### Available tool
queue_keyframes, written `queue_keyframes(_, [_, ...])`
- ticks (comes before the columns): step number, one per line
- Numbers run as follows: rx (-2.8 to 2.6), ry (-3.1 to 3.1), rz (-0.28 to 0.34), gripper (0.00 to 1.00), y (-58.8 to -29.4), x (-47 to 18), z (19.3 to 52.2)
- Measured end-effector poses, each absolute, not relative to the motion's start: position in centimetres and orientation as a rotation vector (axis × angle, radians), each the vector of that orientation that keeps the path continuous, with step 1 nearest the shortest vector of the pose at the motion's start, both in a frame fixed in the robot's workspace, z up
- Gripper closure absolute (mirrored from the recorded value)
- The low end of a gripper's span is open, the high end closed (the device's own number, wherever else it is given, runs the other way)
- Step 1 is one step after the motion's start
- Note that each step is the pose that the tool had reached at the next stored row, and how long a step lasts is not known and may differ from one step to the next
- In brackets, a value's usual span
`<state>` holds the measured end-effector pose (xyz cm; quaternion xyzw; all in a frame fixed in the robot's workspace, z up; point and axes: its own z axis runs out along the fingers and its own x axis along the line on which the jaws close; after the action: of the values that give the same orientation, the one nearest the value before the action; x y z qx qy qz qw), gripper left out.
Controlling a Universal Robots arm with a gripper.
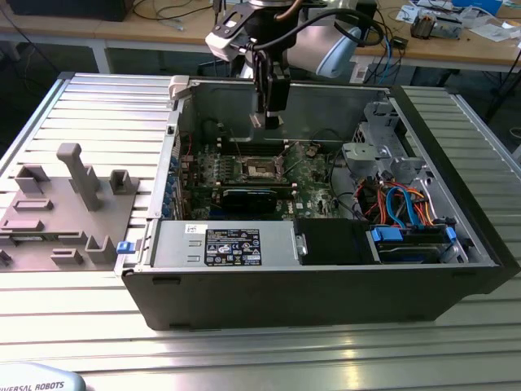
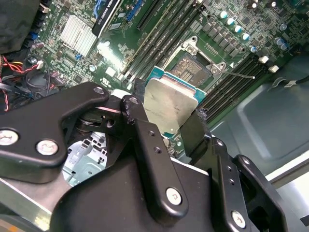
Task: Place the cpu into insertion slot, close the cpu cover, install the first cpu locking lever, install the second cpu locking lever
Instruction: 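Place the cpu into insertion slot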
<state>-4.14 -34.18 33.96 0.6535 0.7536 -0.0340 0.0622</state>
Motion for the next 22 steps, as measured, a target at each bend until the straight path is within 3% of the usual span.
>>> queue_keyframes(22, [1.964,2.266,-0.13,0.46,-34.18,-4.04,33.95])
